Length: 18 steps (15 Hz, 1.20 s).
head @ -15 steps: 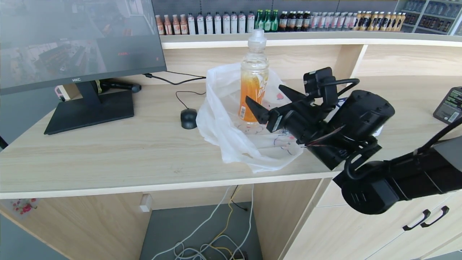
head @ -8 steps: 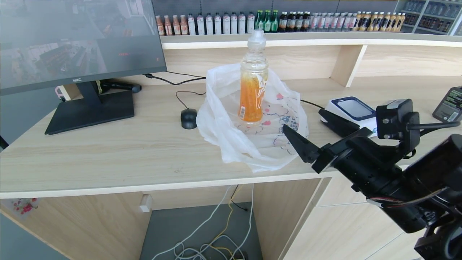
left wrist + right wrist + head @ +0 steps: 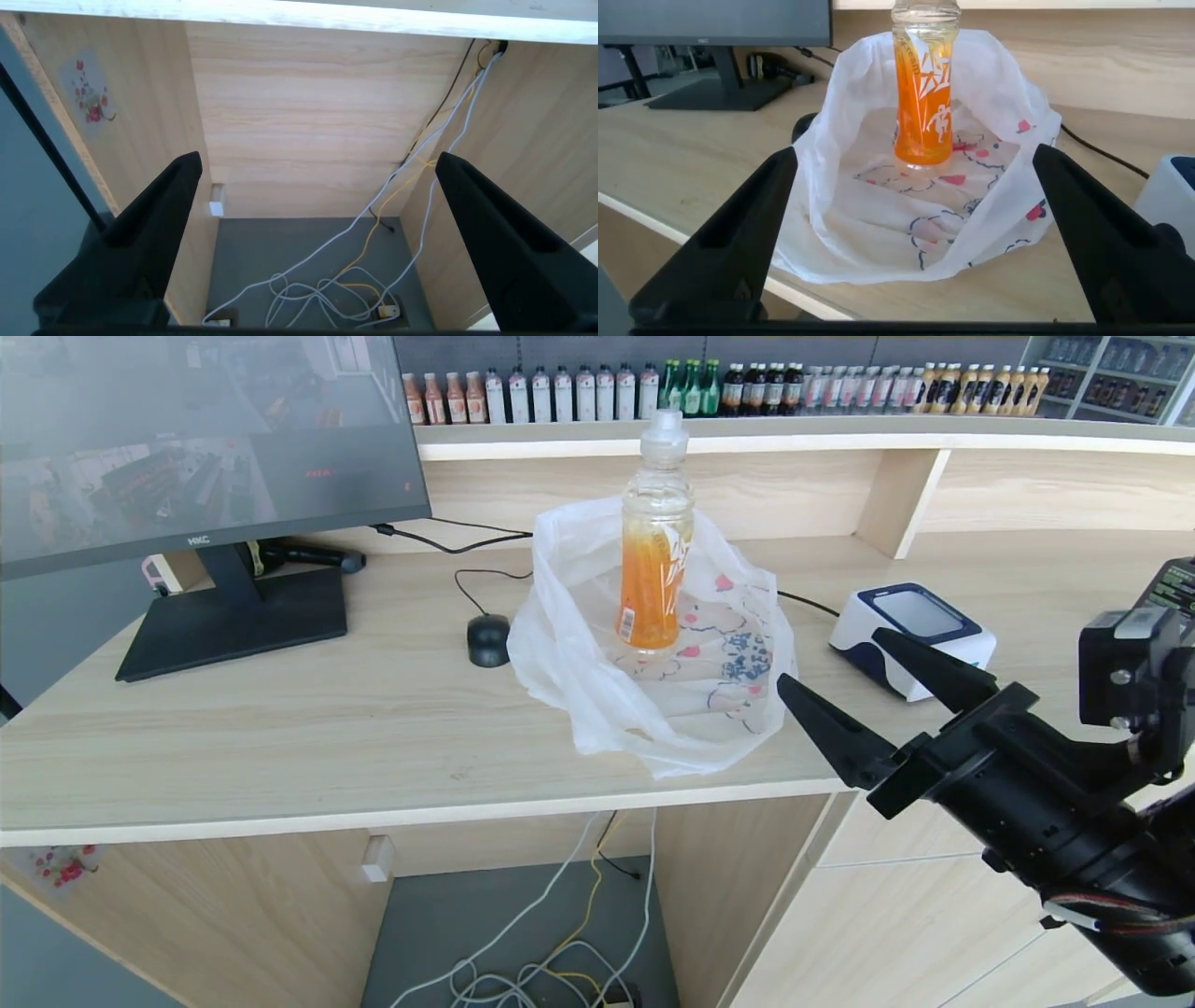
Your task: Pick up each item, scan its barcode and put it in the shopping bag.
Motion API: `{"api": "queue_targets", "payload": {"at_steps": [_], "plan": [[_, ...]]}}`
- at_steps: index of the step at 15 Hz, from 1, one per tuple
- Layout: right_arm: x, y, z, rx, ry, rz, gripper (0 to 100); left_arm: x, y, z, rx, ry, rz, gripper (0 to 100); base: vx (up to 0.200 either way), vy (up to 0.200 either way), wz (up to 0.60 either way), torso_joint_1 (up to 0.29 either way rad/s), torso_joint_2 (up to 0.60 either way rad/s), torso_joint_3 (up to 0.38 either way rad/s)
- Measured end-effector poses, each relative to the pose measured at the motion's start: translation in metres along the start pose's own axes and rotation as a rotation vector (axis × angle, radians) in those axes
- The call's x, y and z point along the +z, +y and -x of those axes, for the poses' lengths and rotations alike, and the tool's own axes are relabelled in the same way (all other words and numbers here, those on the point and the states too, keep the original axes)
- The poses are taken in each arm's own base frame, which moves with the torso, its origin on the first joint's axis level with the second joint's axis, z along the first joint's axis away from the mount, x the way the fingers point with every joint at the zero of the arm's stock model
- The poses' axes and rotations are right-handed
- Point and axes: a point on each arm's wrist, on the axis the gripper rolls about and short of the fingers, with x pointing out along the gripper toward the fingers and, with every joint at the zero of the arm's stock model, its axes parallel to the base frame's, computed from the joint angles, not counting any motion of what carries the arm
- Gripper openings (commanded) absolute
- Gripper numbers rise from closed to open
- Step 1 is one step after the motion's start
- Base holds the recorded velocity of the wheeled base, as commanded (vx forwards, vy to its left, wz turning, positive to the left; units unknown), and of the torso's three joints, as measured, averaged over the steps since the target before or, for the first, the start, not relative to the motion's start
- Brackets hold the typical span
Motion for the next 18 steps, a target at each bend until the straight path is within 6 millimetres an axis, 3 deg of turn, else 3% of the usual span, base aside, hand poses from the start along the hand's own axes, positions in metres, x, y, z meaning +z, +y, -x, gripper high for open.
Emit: {"api": "queue_targets", "payload": {"at_steps": [4,18], "plan": [[-0.0001,0.0014,-0.0003,0.006,0.001,-0.003,100,0.0001,0.0,0.0,0.0,-0.001,0.001,100,0.0,0.0,0.0,0.0,0.0,0.0],[-0.0017,0.0021,-0.0029,0.008,0.003,-0.004,100,0.0,0.0,0.0,0.0,0.0,0.009,100,0.0,-0.2,0.0,0.003,0.0,0.0]]}}
